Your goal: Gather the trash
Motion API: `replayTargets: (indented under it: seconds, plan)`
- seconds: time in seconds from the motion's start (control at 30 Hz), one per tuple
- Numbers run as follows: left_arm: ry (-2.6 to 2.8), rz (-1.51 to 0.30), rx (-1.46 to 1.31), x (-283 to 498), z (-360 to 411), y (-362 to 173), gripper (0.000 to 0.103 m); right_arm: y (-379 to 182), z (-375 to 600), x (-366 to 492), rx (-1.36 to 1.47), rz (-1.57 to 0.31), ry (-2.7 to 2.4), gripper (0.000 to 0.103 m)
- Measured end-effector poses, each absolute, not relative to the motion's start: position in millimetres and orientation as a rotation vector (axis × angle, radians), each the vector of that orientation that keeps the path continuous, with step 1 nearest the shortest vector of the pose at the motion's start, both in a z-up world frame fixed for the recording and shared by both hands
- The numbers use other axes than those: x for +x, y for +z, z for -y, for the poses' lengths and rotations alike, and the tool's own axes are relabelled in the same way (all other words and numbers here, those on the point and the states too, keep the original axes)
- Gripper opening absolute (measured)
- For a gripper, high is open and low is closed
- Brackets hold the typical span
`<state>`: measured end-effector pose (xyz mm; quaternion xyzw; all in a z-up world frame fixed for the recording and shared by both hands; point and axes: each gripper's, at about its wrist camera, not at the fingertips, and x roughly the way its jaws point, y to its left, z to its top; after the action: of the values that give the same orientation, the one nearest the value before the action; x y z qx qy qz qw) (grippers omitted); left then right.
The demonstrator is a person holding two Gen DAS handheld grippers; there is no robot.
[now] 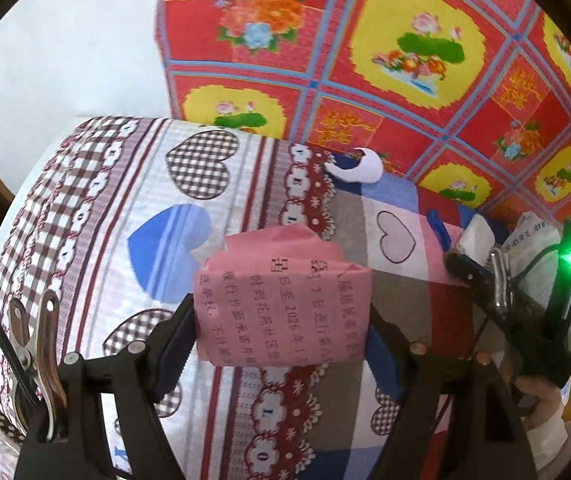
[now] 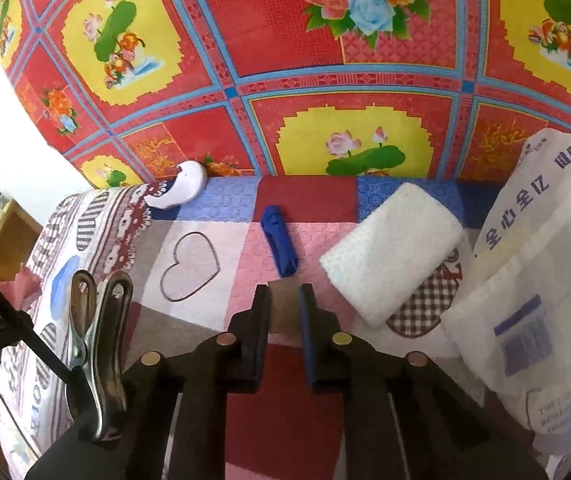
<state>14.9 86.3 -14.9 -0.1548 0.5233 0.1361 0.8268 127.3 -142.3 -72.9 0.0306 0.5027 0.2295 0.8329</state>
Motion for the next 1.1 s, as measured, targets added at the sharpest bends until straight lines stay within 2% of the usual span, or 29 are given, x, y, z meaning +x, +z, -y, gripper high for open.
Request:
replayTargets:
  seconds: [0.43, 0.73, 1.1]
  plan:
    - [0.284, -1.08, -0.35, -28, -119, -4, 0.079, -18, 111, 61, 0.083, -1.017, 0.583, 0.015]
    - [0.299, -1.042, -0.363, -82, -147, 11, 0.079, 25, 73, 1, 0.066, -0.976, 0.656, 0.015]
    - [0.338, -1.006, -0.375, -158, -195, 24, 0.079, 48, 14, -52, 0.047, -0.96, 0.739, 0.015]
